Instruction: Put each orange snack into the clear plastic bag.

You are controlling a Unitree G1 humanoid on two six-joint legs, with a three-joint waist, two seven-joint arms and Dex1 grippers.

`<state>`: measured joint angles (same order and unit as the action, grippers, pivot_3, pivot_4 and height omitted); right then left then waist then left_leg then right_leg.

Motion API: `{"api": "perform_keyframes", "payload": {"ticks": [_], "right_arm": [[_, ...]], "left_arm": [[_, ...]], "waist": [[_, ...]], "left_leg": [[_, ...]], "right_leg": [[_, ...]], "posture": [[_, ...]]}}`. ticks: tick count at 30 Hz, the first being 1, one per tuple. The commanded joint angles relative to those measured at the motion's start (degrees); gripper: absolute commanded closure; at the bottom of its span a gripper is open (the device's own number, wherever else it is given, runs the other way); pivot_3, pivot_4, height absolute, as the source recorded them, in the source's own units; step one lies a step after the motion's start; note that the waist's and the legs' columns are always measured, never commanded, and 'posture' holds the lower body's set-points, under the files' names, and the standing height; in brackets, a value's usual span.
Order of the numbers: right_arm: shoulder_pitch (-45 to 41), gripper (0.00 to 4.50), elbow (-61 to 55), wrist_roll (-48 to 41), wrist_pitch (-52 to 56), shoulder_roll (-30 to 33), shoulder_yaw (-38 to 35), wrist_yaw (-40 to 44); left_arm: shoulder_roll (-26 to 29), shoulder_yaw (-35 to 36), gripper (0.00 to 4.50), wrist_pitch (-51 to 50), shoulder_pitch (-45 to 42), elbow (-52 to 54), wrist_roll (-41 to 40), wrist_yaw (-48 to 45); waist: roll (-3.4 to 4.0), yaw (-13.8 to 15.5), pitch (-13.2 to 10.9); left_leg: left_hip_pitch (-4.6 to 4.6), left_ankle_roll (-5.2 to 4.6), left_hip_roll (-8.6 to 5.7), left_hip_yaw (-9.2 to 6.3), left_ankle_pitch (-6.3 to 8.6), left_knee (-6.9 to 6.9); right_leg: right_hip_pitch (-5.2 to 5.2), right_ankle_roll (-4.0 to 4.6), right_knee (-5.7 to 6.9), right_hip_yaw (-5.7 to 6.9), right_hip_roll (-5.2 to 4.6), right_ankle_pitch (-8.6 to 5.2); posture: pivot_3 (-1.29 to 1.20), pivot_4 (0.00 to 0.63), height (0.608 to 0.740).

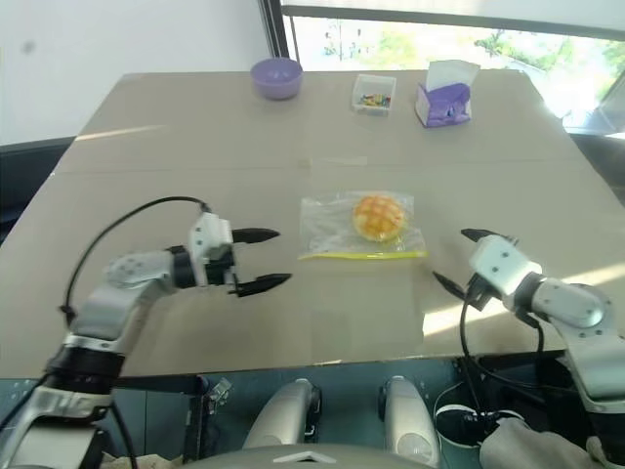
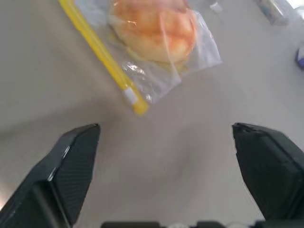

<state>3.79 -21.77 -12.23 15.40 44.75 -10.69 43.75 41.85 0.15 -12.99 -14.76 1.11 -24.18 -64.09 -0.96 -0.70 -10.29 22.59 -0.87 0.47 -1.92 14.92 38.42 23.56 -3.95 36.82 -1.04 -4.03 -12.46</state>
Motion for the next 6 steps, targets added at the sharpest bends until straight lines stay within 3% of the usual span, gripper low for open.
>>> {"api": "perform_keyframes", "payload": {"ticks": [1, 6], "right_arm": [[4.0, 0.0, -8.3, -10.4, 5.5, 0.9, -10.6, 3.1], [9.6, 0.0, -14.3, -15.3, 10.9, 1.7, -16.6, 3.7]], "left_arm": [[3.4, 5.9, 0.01, -4.3, 1.5, 3.6, -4.8, -1.5], [6.1, 8.4, 0.01, -6.3, 2.1, 4.4, -5.5, -1.8]], "waist": [[0.0, 0.1, 0.0], [-0.02, 0.2, 0.0]], "left_leg": [[0.0, 0.0, 0.01, -0.01, 0.0, 0.0], [-0.01, 0.0, 0.02, -0.01, 0.0, 0.01]], "right_leg": [[-0.01, 0.0, 0.0, 0.02, 0.0, 0.0], [-0.03, 0.0, -0.01, 0.04, -0.01, -0.01]], "posture": [[0.0, 0.15, 0.74], [0.0, 0.15, 0.74]]}}
